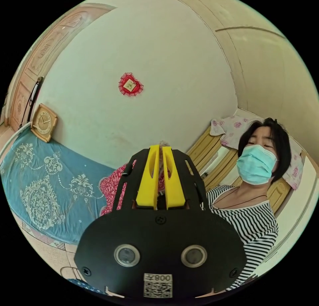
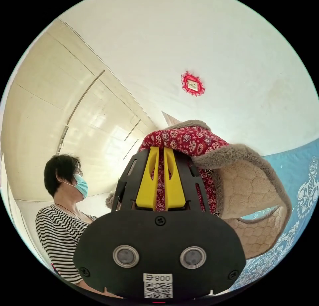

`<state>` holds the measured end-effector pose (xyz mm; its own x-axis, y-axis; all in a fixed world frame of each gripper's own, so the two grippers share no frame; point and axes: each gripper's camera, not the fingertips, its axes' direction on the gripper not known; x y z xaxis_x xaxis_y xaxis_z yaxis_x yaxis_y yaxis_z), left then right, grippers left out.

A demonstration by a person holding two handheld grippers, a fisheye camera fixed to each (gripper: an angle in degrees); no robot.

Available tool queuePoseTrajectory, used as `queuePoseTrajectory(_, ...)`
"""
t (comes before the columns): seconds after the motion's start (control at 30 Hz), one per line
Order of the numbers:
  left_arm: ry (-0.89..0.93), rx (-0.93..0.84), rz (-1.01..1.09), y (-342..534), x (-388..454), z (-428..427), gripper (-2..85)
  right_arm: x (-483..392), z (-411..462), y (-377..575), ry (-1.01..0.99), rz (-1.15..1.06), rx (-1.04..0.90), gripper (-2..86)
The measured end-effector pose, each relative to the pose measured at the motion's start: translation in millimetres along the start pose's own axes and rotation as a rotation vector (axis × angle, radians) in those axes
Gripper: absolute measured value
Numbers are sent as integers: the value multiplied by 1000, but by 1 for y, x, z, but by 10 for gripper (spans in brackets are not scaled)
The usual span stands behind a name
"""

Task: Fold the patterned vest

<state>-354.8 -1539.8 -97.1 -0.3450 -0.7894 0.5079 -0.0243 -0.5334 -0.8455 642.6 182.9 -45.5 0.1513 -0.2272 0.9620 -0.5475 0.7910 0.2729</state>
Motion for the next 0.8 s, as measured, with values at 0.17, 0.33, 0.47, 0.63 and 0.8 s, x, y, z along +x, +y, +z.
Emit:
queuePoseTrajectory(0.17, 140, -85, -29, -55, -72, -29, 13, 5, 35, 9, 58, -37, 88, 20)
queuePoseTrajectory(0.33, 289, -167, -73, -108, -143, -52, 13, 4, 74, 21, 132, -90, 153, 20)
queuePoseTrajectory(0.47, 351, -193, -130, -150, -194, -69, 14, 8, 99, 23, 172, -100, 166, 19)
queuePoseTrajectory(0.63, 399, -147, -164, -200, -235, -88, 15, 17, 134, 11, 148, -156, 168, 19)
queuePoseTrajectory(0.8, 371, -87, -128, -268, -264, -109, 14, 25, 164, -9, 101, -229, 176, 18)
